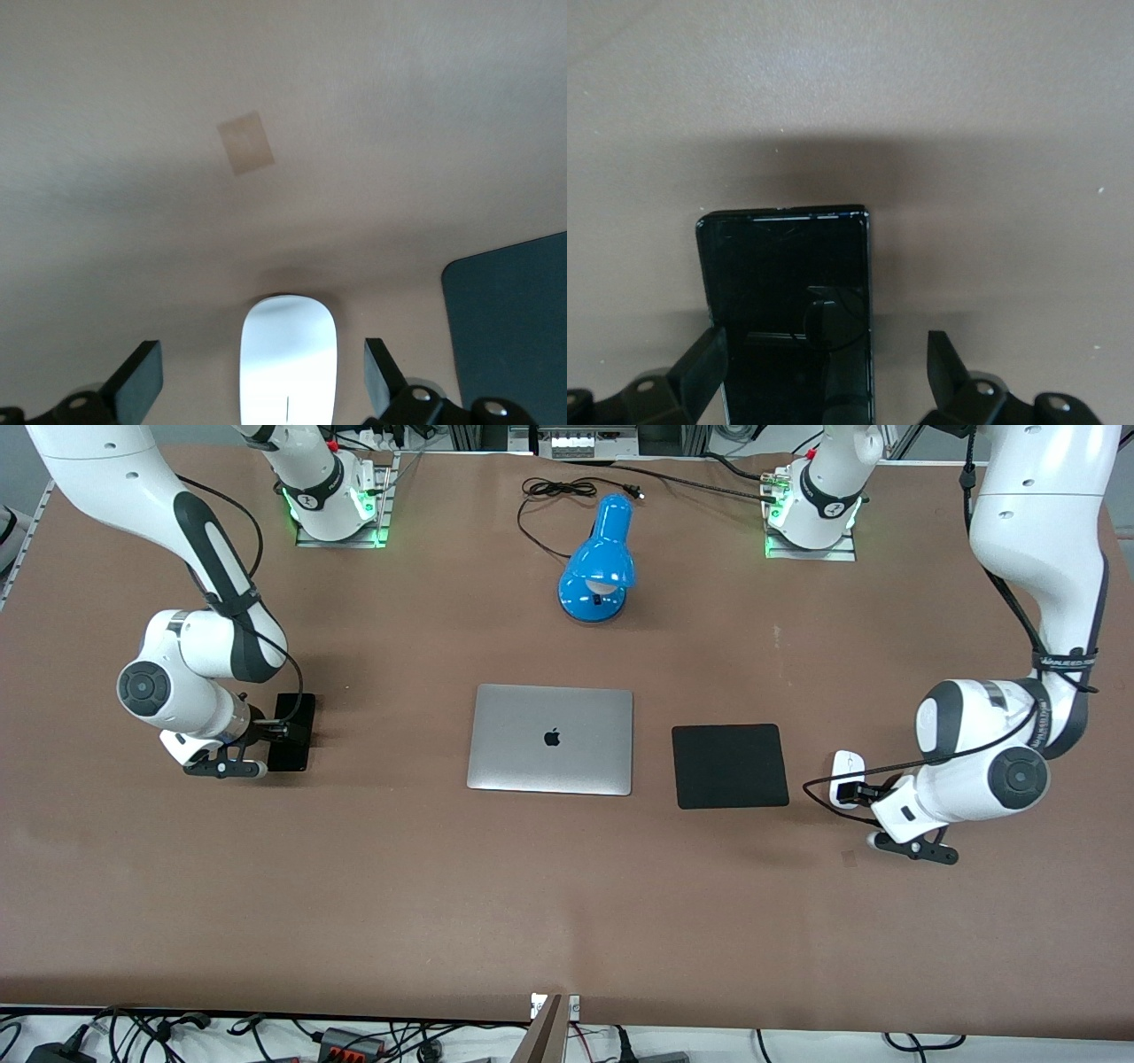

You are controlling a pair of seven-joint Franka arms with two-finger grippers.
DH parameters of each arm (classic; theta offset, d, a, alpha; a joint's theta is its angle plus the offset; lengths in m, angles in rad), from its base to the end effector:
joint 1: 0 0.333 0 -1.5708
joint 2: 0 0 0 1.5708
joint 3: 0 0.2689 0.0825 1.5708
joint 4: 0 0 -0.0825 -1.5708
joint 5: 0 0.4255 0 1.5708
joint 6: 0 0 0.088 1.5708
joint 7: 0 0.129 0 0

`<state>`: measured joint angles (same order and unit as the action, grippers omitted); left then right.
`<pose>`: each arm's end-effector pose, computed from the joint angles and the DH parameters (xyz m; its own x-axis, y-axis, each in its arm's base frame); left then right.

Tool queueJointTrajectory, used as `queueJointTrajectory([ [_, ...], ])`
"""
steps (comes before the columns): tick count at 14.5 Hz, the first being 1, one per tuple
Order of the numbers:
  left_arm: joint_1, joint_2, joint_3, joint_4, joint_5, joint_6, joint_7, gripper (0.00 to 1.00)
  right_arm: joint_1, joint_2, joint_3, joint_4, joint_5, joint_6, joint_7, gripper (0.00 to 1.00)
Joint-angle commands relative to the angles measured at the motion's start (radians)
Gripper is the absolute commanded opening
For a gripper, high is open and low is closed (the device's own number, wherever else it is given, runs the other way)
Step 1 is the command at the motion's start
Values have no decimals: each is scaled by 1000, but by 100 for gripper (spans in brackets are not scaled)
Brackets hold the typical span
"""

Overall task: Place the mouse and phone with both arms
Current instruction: 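Grasp the phone with the right gripper while the left gripper grasps the mouse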

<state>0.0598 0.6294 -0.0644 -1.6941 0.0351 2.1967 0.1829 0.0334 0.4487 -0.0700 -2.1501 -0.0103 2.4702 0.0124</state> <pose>0.6632 -0.0006 0.1328 0.9725 -0.1992 -0.1206 -0.1964 -0.9799 0.0347 0.5519 -0.0242 0.0792 0.9912 -0.0376 -0.1271 -0.0332 -0.9988 0.0372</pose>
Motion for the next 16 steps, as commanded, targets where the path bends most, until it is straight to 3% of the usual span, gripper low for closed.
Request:
queueJointTrajectory([
  [1,-3,-14,0,-61,14,51,18,100,8,7,3,-8,-3,27,35,100],
  [10,6,23,0,-96,14,89,30,99,8,21,32,-2,4,24,81,100],
  [11,6,19,0,-110,14,103,33,92,8,24,32,-2,4,26,71,100],
  [14,5,7,0,-105,14,94,55,53,6,30,32,-4,4,21,67,100],
  [16,6,-2,-2,-98,12,80,66,36,5,30,32,-7,4,19,67,100],
])
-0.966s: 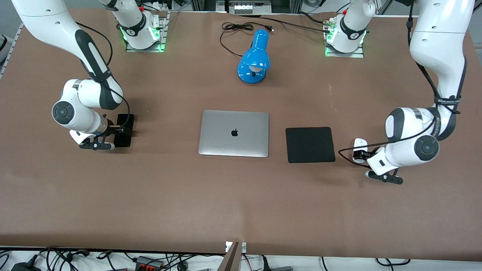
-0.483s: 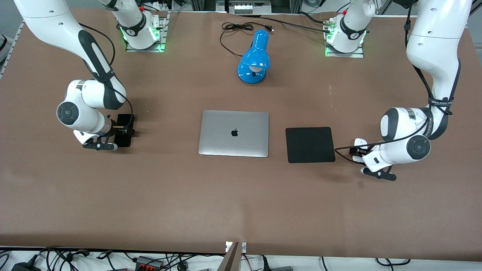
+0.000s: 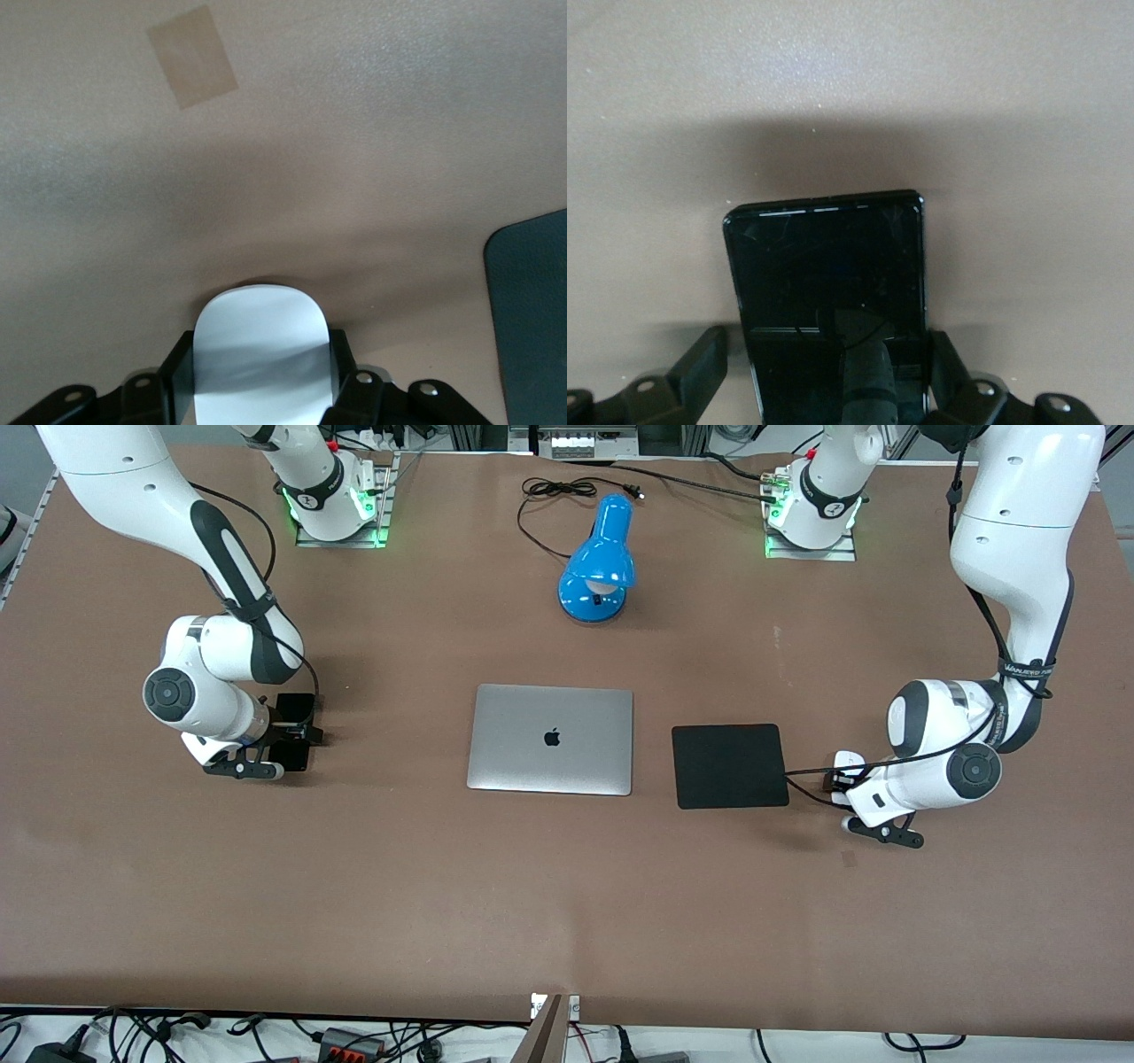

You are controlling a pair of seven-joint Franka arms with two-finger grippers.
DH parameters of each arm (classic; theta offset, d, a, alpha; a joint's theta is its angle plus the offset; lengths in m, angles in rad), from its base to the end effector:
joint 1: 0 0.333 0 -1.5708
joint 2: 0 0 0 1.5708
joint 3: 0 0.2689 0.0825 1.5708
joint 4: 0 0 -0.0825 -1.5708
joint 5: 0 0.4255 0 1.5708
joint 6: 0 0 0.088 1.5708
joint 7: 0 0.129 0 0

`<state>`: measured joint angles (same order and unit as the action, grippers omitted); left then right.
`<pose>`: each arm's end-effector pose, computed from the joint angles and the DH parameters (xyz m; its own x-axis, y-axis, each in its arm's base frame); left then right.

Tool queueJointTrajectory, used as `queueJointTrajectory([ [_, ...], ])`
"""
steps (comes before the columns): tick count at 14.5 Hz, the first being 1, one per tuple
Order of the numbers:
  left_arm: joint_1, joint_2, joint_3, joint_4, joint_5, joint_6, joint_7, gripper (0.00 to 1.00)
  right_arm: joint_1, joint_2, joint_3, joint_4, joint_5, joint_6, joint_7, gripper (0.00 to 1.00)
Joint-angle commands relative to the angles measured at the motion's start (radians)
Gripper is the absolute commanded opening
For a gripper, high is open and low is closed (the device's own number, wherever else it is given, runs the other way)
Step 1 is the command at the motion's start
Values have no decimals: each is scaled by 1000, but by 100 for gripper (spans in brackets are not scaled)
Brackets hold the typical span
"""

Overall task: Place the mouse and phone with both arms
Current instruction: 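Grasp the phone with the right gripper while the left gripper grasps the mouse, then carry the phone toward the laptop while the left gripper sets mouse on pad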

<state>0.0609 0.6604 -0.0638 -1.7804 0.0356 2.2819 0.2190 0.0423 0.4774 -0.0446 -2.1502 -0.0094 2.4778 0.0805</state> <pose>0.6343 -0.0017 0.0822 0.9603 -0.2358 -0.1493 -0.2308 -0.9717 0.0497 0.5458 -0.0042 0.0636 0.9865 -0.0734 -0.1465 -0.0687 -0.9970 0.0370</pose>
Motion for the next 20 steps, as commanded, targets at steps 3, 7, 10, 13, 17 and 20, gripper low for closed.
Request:
queueJointTrajectory([
  [3,-30,-65,-23,94,-6,-201,13,30,-8,0,6,-7,3,-2,-1,69],
  [7,-46,-32,-123,157,-87,-314,-117,30,-4,-11,6,-2,3,-30,-1,20],
  [10,-108,2,-137,148,-80,-265,-184,32,8,-32,21,10,3,-37,4,17],
  [13,-122,44,-137,147,-80,-202,-194,37,10,-36,74,67,5,-91,24,17],
  [17,-80,-17,-130,167,-80,-276,-221,100,62,-23,175,145,5,-117,236,17],
  [20,-33,-74,-125,292,-77,-521,-217,100,183,-2,175,179,5,-117,392,18],
])
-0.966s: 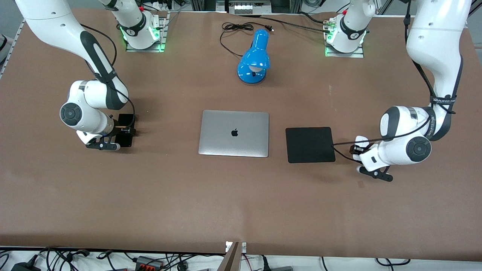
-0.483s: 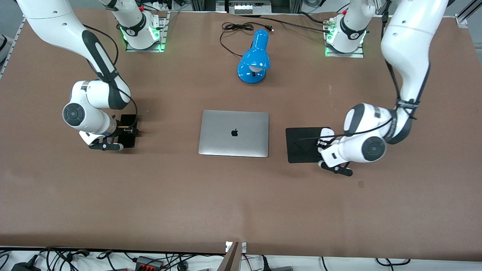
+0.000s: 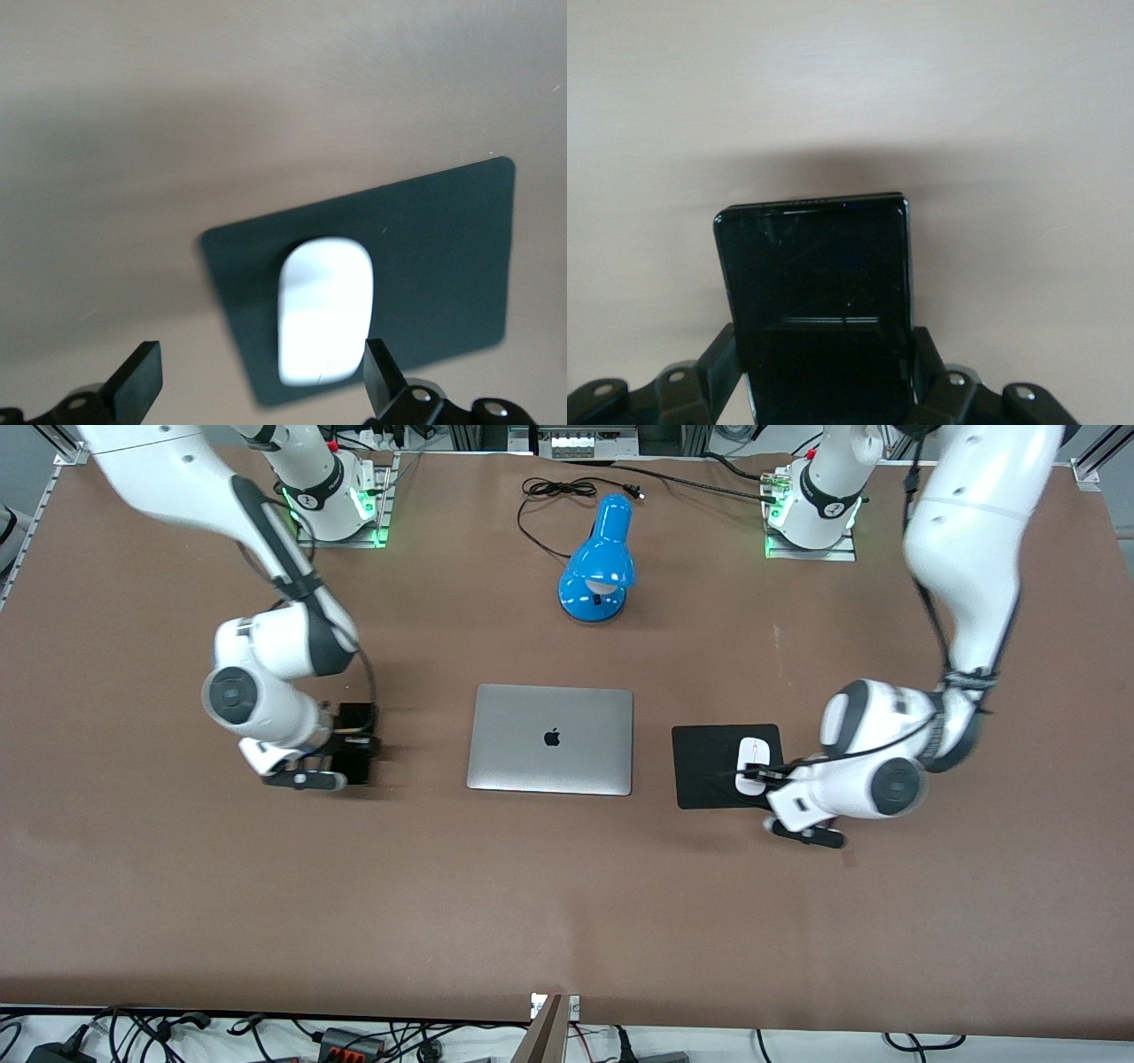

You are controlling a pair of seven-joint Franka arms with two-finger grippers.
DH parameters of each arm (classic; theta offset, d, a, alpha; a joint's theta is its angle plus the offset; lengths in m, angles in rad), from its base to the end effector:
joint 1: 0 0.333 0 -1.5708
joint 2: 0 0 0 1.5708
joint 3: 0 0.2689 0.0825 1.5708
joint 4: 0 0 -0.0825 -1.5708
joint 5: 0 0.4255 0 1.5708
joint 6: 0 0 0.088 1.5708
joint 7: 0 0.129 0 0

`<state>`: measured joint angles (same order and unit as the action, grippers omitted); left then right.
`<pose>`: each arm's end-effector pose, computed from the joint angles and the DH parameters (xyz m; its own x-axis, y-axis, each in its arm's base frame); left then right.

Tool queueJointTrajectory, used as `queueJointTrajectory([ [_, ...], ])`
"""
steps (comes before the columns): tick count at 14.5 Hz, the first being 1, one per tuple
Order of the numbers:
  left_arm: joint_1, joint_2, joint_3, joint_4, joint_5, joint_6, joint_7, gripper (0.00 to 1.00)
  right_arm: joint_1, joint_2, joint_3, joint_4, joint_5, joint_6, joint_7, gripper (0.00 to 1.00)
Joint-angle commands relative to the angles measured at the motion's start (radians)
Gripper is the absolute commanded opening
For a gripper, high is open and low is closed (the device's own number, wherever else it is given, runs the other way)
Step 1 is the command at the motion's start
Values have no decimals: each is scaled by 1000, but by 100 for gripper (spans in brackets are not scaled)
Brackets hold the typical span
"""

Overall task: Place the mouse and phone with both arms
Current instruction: 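Carry the phone toward the laptop while the left gripper sets mouse on pad, then lower the phone beside the laptop while the left gripper withdraws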

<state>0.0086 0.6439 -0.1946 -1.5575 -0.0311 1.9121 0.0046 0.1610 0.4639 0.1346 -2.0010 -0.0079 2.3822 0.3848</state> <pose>0.6583 -0.1198 0.1731 0.9466 -0.1675 -0.2753 -0.1322 -0.9809 0.1424 0.5755 0.1794 0.1232 0.9912 -0.0934 -0.0935 -0.0958 -0.9952 -0.0216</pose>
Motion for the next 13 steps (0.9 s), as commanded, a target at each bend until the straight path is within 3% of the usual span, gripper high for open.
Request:
queueJointTrajectory([
  [1,40,-58,18,126,0,-245,0,100,98,22,-4,36,3,-21,127,18],
  [4,129,-61,20,266,14,-450,0,100,152,62,-4,53,3,-12,178,18],
  [5,137,-107,26,274,28,-471,2,100,153,76,-4,54,2,-3,177,18],
  [8,218,-242,18,261,50,-507,5,100,155,102,-4,57,5,9,183,18],
  [12,220,-390,17,220,76,-582,-8,100,153,119,-3,57,5,26,195,18],
  [13,218,-417,12,203,63,-573,-6,100,155,119,-3,57,5,29,195,22],
])
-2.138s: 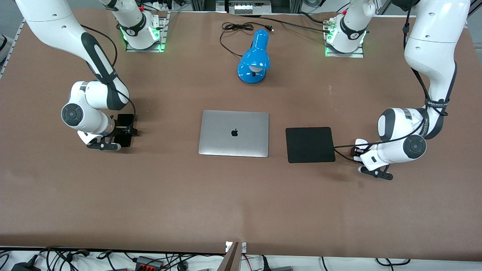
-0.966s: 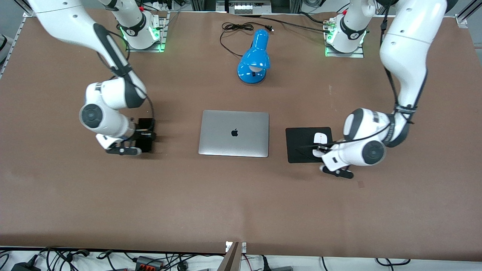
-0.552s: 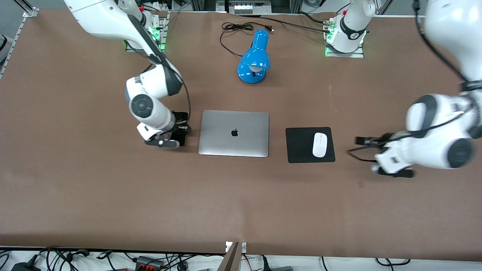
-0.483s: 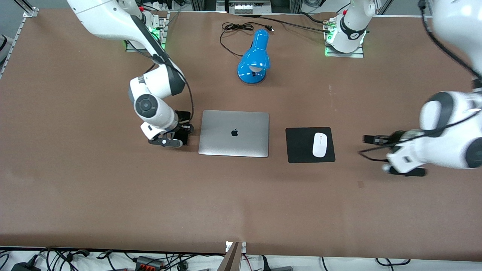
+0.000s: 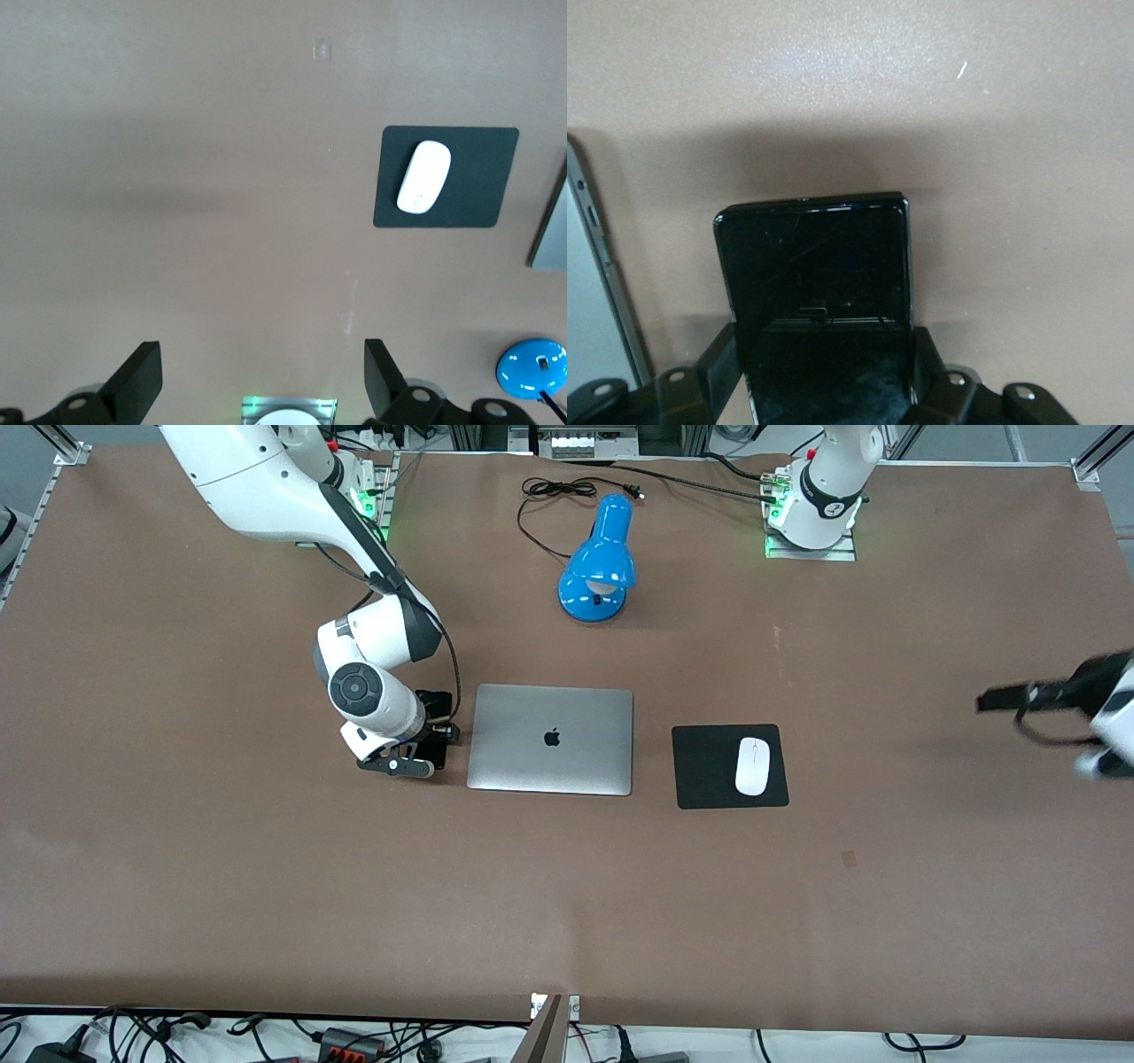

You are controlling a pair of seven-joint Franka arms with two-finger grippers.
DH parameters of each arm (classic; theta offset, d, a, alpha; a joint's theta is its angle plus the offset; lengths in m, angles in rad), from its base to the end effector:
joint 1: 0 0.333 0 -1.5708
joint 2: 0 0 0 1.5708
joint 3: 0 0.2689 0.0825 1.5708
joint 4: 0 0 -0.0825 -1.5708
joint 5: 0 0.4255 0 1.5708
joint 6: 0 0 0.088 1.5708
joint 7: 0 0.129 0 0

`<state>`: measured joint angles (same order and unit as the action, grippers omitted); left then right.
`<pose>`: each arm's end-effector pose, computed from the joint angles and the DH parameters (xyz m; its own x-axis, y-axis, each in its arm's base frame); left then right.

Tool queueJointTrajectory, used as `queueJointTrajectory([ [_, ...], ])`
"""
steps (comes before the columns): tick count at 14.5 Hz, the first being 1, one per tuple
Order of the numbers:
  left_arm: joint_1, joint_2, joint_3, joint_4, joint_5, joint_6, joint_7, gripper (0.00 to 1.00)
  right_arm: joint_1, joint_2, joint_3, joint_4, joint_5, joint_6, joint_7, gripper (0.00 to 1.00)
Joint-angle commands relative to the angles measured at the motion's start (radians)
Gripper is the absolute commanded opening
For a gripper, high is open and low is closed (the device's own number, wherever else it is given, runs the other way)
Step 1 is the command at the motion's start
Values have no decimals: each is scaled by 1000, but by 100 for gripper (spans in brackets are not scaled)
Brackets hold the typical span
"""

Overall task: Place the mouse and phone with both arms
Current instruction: 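Lower the phone beside the laptop while the left gripper withdraws, then open the right gripper and withdraw it from the phone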

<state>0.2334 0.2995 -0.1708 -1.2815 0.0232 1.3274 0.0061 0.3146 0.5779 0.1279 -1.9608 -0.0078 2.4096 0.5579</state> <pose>0.6342 0.0563 0.4991 0.9675 0.0550 -0.2466 0.0639 -0.9975 0.0285 0.5372 0.2608 0.0731 0.9823 -0.1247 -0.1400 -0.1244 -0.9922 0.0105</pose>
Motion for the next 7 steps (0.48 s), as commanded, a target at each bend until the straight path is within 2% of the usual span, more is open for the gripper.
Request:
queueJointTrajectory([
  [1,-14,-98,-25,-78,-17,15,-9,100,1,3,4,17,6,3,23,77],
  [2,-16,-117,-54,-93,-16,16,-17,100,1,-1,3,17,6,3,28,100],
  [4,-14,-192,-67,-197,-16,80,-35,100,-8,-50,1,37,5,-21,11,100],
  [6,1,-299,-61,-376,-29,209,-23,100,-11,-101,-4,94,3,-129,7,100],
  [7,21,-321,-64,-409,-29,235,-21,100,-12,-116,-7,149,-3,-215,-1,100],
])
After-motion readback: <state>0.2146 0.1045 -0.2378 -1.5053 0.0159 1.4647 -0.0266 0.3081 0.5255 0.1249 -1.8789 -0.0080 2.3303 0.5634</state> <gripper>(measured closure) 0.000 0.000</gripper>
